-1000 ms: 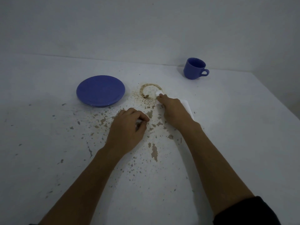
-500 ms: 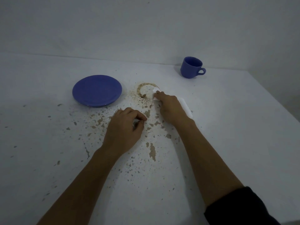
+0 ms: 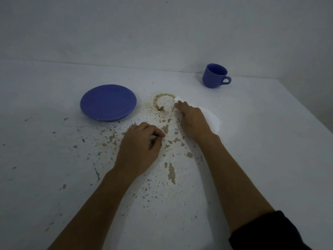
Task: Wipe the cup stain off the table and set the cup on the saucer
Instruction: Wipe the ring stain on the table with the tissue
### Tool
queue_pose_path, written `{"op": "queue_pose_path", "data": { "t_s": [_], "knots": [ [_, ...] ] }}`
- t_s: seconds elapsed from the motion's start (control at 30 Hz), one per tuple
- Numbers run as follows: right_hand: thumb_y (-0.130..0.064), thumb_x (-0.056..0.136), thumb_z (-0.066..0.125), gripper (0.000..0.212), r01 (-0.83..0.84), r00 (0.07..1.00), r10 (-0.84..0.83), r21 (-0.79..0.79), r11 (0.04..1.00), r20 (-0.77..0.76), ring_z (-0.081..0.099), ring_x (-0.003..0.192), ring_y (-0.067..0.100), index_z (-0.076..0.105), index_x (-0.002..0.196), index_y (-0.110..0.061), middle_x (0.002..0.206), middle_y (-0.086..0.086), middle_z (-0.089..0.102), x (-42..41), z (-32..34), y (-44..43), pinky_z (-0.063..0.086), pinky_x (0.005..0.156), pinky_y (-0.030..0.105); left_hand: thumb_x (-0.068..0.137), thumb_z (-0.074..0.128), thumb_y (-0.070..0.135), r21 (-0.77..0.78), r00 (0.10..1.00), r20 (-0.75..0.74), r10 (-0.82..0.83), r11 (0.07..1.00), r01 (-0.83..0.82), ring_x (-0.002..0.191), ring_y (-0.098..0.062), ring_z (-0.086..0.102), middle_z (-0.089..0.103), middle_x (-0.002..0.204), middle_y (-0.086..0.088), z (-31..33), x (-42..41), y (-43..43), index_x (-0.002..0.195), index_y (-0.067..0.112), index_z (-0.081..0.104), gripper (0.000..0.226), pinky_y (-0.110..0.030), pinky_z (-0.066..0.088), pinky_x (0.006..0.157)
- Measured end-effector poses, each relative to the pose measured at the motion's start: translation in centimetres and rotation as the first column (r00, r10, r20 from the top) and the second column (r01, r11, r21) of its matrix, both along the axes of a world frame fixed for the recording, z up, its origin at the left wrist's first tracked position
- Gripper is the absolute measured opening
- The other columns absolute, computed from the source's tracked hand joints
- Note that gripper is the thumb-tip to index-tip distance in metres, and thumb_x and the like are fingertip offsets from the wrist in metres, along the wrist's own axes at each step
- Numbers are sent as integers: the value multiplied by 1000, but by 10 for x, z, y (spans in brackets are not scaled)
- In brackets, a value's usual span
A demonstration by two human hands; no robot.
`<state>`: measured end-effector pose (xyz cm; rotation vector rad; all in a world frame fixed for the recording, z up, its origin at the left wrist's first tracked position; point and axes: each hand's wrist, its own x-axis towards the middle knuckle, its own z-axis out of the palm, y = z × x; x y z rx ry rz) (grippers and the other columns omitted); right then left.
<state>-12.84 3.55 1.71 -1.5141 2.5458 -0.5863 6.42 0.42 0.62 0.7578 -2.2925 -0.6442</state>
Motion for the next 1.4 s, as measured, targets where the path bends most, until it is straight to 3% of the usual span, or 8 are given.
{"op": "queue_pose_path", "data": {
  "t_s": [0.17, 0.27, 0.53, 0.73, 0.87, 1.0, 1.2, 1.4],
  "knots": [
    [5, 88, 41, 52, 3, 999, -6, -76, 997, -32, 51, 116, 31, 41, 137, -12, 132, 14, 51, 23, 0, -23, 43, 94, 35, 85, 62, 17, 2, 1000, 24, 14, 1000, -14, 82, -13, 55, 67, 93, 5, 0, -1, 1, 91, 19, 69, 9, -27, 44, 78],
    [4, 89, 41, 52, -96, 995, 94, -62, 994, -29, 49, 122, 32, 42, 139, -13, 141, 14, 47, 22, -4, -9, 39, 101, 37, 86, 62, 18, 8, 999, 30, 17, 1000, -18, 82, -11, 54, 67, 92, 6, -1, -1, 0, 91, 19, 69, 9, -24, 41, 76],
    [-3, 93, 40, 46, 55, 998, -56, -40, 998, -10, 47, 124, 29, 41, 138, -12, 140, 11, 48, 0, 2, -30, 39, 103, 35, 85, 62, 18, 24, 999, 37, 12, 1000, -13, 83, -12, 55, 66, 93, 9, -1, -2, -2, 91, 22, 68, 10, -28, 45, 78],
    [-3, 94, 40, 47, -100, 994, 104, -95, 990, 38, 47, 128, 31, 41, 140, -13, 144, 14, 47, 20, -3, -25, 33, 110, 37, 86, 60, 21, 44, 999, 46, 14, 999, -16, 84, -11, 54, 64, 93, 11, -1, -3, -3, 92, 25, 67, 11, -27, 44, 78],
    [-2, 93, 39, 43, -37, 999, 41, -149, 988, 25, 59, 109, 33, 49, 134, -13, 125, 16, 62, -1, 2, -11, 47, 96, 38, 86, 59, 22, 48, 998, 55, 12, 999, -14, 85, -9, 53, 63, 93, 13, -4, -4, -5, 92, 27, 66, 11, -24, 42, 76],
    [1, 91, 38, 47, 18, 1000, -16, -85, 996, 21, 54, 115, 32, 45, 136, -10, 131, 14, 56, -3, 6, -29, 42, 100, 38, 86, 59, 24, 47, 997, 67, 24, 999, -28, 84, -8, 52, 63, 93, 15, -3, -6, -5, 92, 29, 67, 11, -24, 42, 74],
    [0, 93, 39, 48, -162, 985, 167, -97, 982, 51, 43, 133, 30, 44, 139, -11, 146, 13, 45, 9, -3, -11, 31, 114, 37, 87, 59, 25, 38, 996, 80, 31, 999, -34, 85, -8, 52, 64, 94, 14, -4, -7, -6, 93, 29, 67, 11, -24, 41, 73],
    [-4, 95, 37, 46, -18, 1000, 19, -60, 998, 17, 48, 126, 31, 41, 140, -12, 142, 12, 49, -11, 3, -23, 35, 109, 37, 87, 60, 24, 32, 997, 75, 32, 999, -35, 83, -10, 52, 64, 93, 13, -3, -6, -5, 93, 28, 66, 10, -25, 43, 71]
  ]
}}
